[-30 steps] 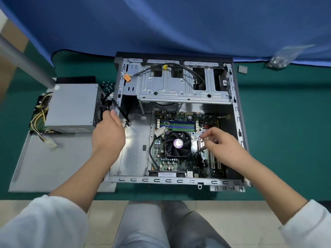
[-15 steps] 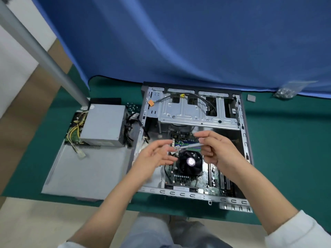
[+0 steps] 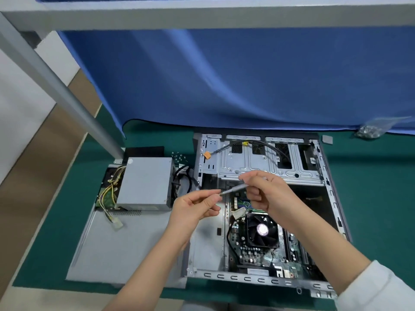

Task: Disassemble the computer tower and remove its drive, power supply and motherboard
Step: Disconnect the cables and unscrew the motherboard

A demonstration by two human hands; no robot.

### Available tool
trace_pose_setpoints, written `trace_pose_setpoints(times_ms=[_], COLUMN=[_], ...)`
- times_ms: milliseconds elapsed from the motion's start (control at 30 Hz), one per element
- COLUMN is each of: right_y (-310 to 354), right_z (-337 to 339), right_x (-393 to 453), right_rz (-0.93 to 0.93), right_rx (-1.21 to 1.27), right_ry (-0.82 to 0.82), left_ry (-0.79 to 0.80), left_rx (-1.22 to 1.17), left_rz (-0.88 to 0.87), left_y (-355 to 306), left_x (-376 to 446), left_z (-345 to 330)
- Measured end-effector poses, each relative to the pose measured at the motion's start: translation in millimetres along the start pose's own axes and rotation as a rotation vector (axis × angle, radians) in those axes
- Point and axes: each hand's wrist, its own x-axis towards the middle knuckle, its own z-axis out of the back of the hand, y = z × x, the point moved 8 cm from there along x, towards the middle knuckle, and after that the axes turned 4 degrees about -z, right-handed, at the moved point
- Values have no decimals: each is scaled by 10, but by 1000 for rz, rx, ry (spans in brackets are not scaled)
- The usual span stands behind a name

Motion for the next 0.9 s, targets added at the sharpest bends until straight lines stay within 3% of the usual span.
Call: trace_pose_setpoints(times_ms=[233, 300, 333, 433, 533, 667, 900], right_y=[46, 196, 300, 515, 378, 279, 268], right_z=[-448, -423, -365, -216, -33, -74, -43], right_x=[501, 643, 703, 874, 1087, 1152, 1213], right_rz=[5, 152, 268, 643, 601, 717, 700], right_rx=[-20, -103, -257, -1020, -1218, -1418, -1445], right_ry=[142, 86, 23, -220, -332, -373, -384], left_ry=[-120, -150, -173, -283, -340, -241, -231], left_rx=[94, 161, 200, 406, 893, 1463, 1631], left_rz=[-43, -58, -66, -133, -202, -38, 331], left_y=[-175, -226, -255, -412, -579, -439, -22], left_x=[403, 596, 717, 1118, 1499, 2010, 2504], left_z=[319, 435, 522, 848, 1079, 1141, 1164])
